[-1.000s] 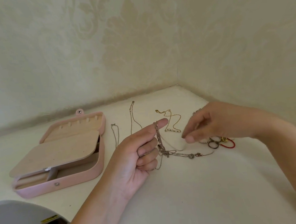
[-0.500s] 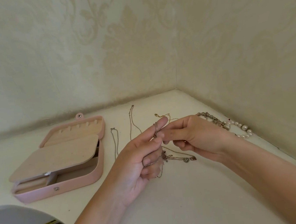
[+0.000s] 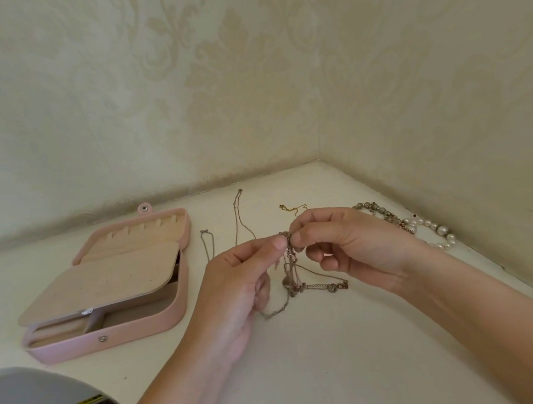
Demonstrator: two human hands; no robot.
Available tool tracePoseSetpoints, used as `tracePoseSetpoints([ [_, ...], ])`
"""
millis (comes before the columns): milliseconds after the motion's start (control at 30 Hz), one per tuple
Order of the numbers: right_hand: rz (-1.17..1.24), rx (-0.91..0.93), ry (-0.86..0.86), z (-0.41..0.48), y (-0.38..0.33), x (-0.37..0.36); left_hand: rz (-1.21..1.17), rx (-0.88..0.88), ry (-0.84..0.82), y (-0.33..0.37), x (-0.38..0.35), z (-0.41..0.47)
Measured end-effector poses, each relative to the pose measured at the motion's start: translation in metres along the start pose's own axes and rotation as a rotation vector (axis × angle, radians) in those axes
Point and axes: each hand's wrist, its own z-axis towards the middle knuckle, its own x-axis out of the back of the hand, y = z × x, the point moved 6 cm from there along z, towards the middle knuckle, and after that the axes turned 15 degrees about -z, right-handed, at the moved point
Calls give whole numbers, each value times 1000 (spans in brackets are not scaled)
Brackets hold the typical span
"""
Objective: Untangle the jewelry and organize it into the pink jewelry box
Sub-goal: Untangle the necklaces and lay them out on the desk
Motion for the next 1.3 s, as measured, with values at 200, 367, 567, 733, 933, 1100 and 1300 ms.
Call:
tracePoseSetpoints([
  [200, -204, 65, 104, -1, -2, 3, 76, 13, 34, -3, 5, 3],
  [367, 101, -71, 6, 2, 8, -2, 64, -27, 63, -3, 7, 4],
  [567, 536, -160, 110, 9, 14, 6, -5, -19, 4, 0, 2, 2],
  [733, 475, -71, 174, 9, 11, 16, -166, 67, -65, -4, -2, 3],
  [933, 747, -73, 98, 7, 9, 25, -428, 135, -73, -3, -5, 5],
  [1100, 516, -34, 52, 2, -1, 31, -470, 176, -57, -4, -3, 3],
  [1300, -245, 152, 422, -9, -17, 44, -397, 193, -115, -4, -6, 1],
])
